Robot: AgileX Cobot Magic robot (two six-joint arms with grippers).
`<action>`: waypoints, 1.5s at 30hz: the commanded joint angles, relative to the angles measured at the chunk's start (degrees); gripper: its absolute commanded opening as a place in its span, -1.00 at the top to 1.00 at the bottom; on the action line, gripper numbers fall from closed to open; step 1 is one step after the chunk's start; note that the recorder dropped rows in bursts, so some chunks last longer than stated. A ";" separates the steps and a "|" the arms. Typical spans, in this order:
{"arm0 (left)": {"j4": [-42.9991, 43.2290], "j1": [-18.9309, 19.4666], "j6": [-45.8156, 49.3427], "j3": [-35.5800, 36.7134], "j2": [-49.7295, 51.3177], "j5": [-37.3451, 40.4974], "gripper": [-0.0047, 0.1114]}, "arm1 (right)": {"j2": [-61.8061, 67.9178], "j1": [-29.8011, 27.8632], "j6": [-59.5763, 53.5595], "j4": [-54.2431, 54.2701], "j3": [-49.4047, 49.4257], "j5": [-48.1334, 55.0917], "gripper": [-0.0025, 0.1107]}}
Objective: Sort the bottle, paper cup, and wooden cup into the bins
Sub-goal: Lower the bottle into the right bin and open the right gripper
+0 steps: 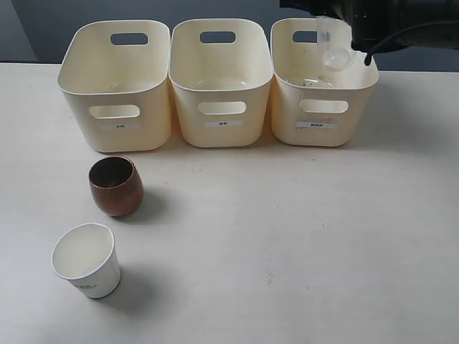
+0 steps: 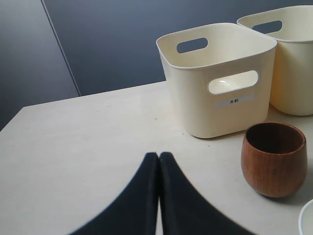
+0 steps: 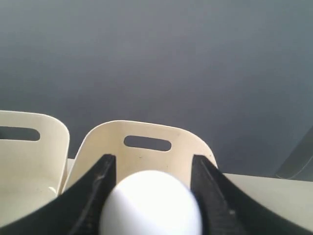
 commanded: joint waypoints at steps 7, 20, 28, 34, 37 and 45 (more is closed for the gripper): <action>0.00 -0.18 -0.11 0.07 -0.28 -0.05 0.92 | 2.30 -0.34 6.42 -7.59 -0.28 0.49 0.97; 0.00 -0.18 -0.11 0.07 -0.28 -0.05 0.92 | 3.28 -0.34 6.03 -9.28 -0.28 2.32 0.88; 0.00 -0.18 -0.11 0.07 -0.28 -0.05 0.92 | 5.66 -0.34 6.53 -6.92 -0.28 0.19 -0.33; 0.00 -0.18 -0.11 0.07 -0.28 -0.05 0.92 | 6.06 -0.34 6.69 -4.18 -0.28 -4.32 -0.33; 0.00 -0.18 -0.11 0.07 -0.28 -0.05 0.92 | 6.06 -0.34 6.69 -3.40 -0.28 -3.99 -0.33; 0.00 -0.18 -0.11 0.07 -0.28 -0.05 0.92 | 1.81 -0.34 6.69 2.46 -0.28 20.62 -0.33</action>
